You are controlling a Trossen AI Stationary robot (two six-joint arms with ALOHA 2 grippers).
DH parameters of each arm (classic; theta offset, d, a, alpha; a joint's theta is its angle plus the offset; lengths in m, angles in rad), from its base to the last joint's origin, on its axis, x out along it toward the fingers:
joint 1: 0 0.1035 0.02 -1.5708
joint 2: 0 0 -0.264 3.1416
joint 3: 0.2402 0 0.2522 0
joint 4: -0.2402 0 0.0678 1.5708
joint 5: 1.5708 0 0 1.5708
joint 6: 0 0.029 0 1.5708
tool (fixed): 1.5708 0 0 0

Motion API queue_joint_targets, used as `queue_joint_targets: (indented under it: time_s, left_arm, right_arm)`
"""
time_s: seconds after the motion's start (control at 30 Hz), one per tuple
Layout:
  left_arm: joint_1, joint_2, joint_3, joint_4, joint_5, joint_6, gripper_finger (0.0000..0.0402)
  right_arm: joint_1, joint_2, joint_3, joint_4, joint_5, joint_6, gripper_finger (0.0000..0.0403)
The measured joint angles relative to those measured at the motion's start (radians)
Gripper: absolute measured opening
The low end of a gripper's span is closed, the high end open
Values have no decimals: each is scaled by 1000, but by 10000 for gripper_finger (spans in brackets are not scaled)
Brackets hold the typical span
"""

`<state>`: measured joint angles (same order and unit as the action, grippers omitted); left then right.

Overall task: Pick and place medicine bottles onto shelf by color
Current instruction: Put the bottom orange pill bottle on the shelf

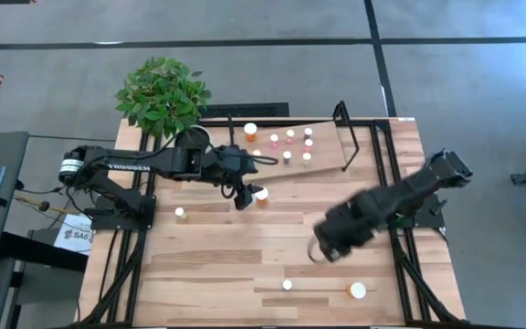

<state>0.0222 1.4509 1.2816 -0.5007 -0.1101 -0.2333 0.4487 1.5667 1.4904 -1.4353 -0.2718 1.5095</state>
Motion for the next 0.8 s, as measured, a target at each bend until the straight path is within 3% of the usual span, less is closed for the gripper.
queue_joint_targets:
  time_s: [0.2,0.4,0.63,0.8]
  left_arm:
    - [-68,0,0,-3,-1,-4,267]
    - [-144,0,0,-4,-2,-28,267]
    - [-222,0,0,-3,-11,-61,267]
    - [-255,0,0,-3,-46,-86,267]
  right_arm:
    - [167,22,-5,69,-59,336,239]
    - [277,24,-75,212,-76,551,269]
    - [356,27,-213,409,-51,680,271]
    - [366,26,-273,476,-27,687,272]
